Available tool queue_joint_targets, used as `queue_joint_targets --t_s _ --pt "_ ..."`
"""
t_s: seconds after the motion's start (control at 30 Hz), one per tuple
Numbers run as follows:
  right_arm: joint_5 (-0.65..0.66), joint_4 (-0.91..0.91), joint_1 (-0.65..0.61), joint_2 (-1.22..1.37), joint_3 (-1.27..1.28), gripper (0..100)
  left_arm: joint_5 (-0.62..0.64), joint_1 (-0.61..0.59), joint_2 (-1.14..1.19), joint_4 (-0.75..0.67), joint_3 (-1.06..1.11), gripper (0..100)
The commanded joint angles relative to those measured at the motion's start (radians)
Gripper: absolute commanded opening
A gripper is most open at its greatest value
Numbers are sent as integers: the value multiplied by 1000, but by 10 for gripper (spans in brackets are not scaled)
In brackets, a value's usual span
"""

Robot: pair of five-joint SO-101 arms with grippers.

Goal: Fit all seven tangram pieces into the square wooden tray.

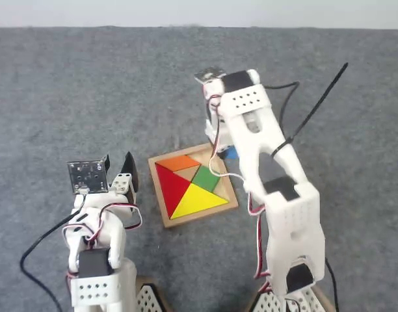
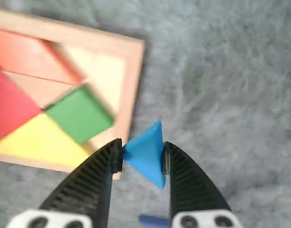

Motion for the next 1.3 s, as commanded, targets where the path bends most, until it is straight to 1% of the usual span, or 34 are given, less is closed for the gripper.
queue_joint_targets --t_s 0.0,0.1,0.23,0.37,0.5,0.7,0.9,0.97,1.1,1.27 --pt "-54 38 -94 -216 64 27 -14 6 -17 3 -8 155" --pt "-48 12 -130 -312 178 29 -14 6 -17 3 -8 155" --pt "-57 -174 -96 -375 420 30 -14 6 -17 3 -8 155" --pt "-130 -397 -99 -380 674 31 -14 6 -17 3 -8 155" --pt "-216 -521 -120 -380 783 31 -14 6 -17 3 -8 155" --pt "-315 -539 -124 -372 784 32 -14 6 -17 3 -8 155" --pt "-310 -518 -127 -363 783 33 -14 6 -17 3 -8 155" --pt "-298 -510 -128 -367 783 58 -14 6 -17 3 -8 155" --pt "-272 -509 -137 -367 783 137 -14 6 -17 3 -8 155" --pt "-272 -510 -174 -407 784 140 -14 6 -17 3 -8 155"
